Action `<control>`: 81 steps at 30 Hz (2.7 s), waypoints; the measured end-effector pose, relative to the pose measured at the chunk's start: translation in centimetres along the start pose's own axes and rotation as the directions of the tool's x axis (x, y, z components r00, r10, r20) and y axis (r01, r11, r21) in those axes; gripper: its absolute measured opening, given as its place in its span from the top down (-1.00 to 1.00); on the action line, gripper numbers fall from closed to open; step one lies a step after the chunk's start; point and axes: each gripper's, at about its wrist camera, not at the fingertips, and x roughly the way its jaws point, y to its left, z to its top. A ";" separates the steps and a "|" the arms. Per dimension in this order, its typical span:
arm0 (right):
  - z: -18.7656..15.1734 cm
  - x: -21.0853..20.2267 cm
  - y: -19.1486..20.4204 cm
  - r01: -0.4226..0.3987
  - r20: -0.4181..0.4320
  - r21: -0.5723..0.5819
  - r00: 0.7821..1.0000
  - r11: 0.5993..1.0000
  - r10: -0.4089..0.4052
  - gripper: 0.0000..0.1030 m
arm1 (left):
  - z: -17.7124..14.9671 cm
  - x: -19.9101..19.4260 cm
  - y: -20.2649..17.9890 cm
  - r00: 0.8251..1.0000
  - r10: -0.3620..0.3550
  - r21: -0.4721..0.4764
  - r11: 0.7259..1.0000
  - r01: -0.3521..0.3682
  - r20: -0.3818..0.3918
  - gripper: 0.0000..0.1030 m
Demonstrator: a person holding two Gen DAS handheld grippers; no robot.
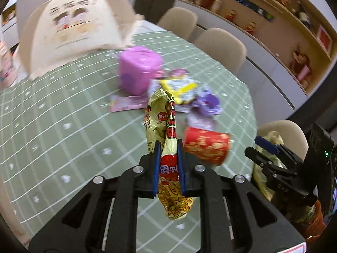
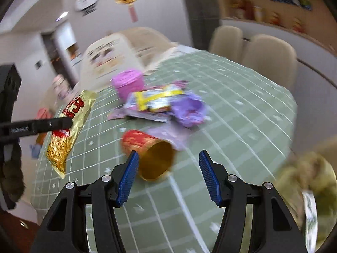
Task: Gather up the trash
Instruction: 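Move right tool to the red cylindrical can while left tool holds the yellow packet, then close right tool on the red can and lift it toward the yellow bag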
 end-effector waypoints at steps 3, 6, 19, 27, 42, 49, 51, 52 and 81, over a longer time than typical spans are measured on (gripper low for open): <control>1.6 2.4 2.4 -0.027 0.002 -0.124 1.000 0.992 0.028 -0.10 | -0.1 -0.7 2.1 1.000 0.016 -0.030 0.999 -0.016 0.003 0.72; 2.7 5.8 3.2 -0.072 -0.106 -0.155 0.993 0.985 0.056 -0.09 | 0.0 -1.4 3.6 1.000 0.020 -0.044 0.999 -0.019 0.010 0.72; 1.0 7.2 3.5 0.022 -0.224 -0.136 0.973 0.990 -0.052 -0.12 | -1.2 -0.7 7.1 0.999 -0.020 -0.105 0.994 0.015 -0.040 0.72; 0.0 6.3 2.9 0.094 -0.264 -0.111 0.957 0.989 -0.120 -0.12 | -1.9 0.6 6.0 0.995 -0.068 -0.086 0.994 0.061 -0.076 0.72; -0.8 5.4 0.4 0.144 -0.295 0.097 0.949 0.985 -0.110 -0.13 | -2.1 3.1 4.5 0.982 -0.133 -0.064 0.990 0.125 -0.133 0.72; -1.1 4.4 1.9 0.189 -0.297 0.053 0.941 0.981 -0.165 -0.04 | -1.3 4.9 3.8 0.976 -0.118 -0.033 0.993 0.114 -0.181 0.72; -1.1 3.2 2.4 0.181 -0.267 0.051 0.950 0.982 -0.161 0.00 | -0.9 5.1 3.4 0.977 -0.118 -0.022 0.993 0.116 -0.177 0.72; -0.9 2.7 2.6 0.180 -0.251 0.050 0.954 0.982 -0.162 0.01 | -0.6 5.1 3.2 0.977 -0.122 -0.020 0.993 0.121 -0.172 0.72; -2.7 -17.3 -12.3 0.441 -0.025 0.303 0.890 0.845 -0.455 0.01 | 2.1 4.8 -20.2 0.920 -0.368 0.312 0.865 0.392 -0.134 0.72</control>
